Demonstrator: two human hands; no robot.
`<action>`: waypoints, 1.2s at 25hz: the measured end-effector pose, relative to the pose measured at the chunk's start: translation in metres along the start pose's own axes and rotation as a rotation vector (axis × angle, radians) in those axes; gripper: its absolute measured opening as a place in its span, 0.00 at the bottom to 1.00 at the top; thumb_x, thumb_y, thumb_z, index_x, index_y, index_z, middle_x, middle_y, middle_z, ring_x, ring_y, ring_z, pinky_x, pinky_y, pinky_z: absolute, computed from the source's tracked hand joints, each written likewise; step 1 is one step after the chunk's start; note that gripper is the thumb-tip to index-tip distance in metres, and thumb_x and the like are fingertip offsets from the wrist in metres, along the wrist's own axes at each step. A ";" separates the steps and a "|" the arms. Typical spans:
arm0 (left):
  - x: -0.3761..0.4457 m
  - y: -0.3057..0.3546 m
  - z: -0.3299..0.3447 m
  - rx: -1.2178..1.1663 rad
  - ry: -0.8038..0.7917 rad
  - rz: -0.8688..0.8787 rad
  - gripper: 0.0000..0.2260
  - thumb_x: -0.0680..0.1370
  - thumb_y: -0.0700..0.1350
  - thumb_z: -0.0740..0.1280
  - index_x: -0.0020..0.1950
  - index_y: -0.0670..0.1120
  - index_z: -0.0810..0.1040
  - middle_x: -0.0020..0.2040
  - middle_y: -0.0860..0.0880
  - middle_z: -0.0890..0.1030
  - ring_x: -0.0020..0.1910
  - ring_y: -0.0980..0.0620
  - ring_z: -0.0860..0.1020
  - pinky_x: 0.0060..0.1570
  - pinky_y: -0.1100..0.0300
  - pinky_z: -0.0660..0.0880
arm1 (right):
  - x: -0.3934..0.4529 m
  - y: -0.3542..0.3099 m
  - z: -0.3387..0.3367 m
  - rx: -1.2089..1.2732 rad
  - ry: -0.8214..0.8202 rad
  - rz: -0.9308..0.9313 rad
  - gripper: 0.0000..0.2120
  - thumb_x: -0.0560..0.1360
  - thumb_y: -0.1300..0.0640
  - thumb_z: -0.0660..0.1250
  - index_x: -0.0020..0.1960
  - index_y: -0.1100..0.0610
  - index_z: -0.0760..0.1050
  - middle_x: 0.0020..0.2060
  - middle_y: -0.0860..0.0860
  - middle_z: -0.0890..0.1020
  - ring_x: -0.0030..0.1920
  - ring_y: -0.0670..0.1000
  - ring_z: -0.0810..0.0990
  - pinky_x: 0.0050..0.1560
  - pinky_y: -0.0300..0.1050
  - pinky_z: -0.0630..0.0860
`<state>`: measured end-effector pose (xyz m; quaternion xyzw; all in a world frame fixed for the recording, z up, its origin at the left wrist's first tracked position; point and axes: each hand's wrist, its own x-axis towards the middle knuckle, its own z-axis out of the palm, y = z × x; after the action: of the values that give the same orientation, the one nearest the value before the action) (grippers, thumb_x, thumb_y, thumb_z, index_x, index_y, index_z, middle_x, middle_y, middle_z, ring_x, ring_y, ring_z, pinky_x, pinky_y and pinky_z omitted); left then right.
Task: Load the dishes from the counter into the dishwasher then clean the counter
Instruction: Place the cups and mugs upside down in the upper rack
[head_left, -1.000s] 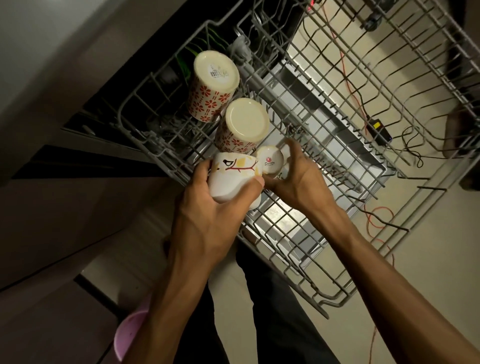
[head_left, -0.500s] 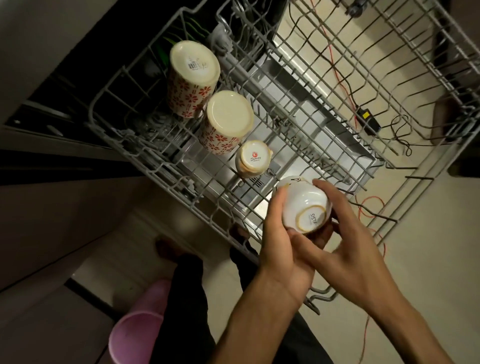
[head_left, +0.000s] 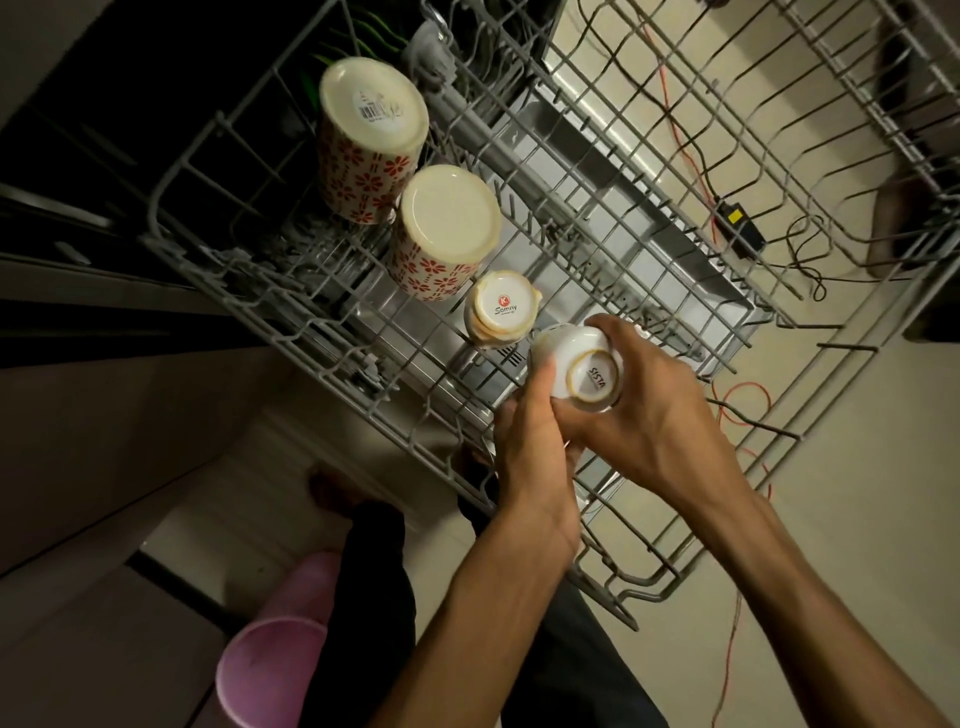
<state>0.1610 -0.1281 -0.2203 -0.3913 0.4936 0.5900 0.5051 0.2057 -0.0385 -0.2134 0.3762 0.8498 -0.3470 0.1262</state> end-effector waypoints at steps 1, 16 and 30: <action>0.002 0.000 -0.001 -0.019 0.019 0.003 0.20 0.77 0.57 0.67 0.64 0.47 0.76 0.54 0.44 0.83 0.53 0.50 0.82 0.45 0.58 0.77 | 0.003 -0.002 0.002 -0.024 -0.025 -0.015 0.31 0.66 0.43 0.75 0.65 0.49 0.70 0.48 0.48 0.80 0.44 0.49 0.79 0.42 0.43 0.76; 0.032 0.008 -0.003 -0.001 0.077 -0.054 0.16 0.80 0.51 0.64 0.66 0.46 0.74 0.55 0.43 0.82 0.54 0.48 0.82 0.57 0.51 0.79 | 0.029 0.000 0.018 -0.083 -0.224 0.096 0.38 0.70 0.42 0.72 0.74 0.49 0.59 0.56 0.54 0.78 0.51 0.53 0.77 0.48 0.45 0.74; -0.072 0.042 -0.006 0.207 0.015 0.244 0.10 0.80 0.50 0.65 0.61 0.56 0.77 0.54 0.57 0.81 0.56 0.59 0.77 0.60 0.59 0.71 | -0.013 -0.046 -0.049 0.077 0.028 -0.070 0.21 0.76 0.44 0.65 0.66 0.50 0.73 0.56 0.45 0.80 0.50 0.41 0.79 0.50 0.41 0.78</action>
<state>0.1324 -0.1493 -0.1444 -0.2787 0.5996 0.5898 0.4636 0.1832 -0.0334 -0.1489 0.3557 0.8501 -0.3782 0.0877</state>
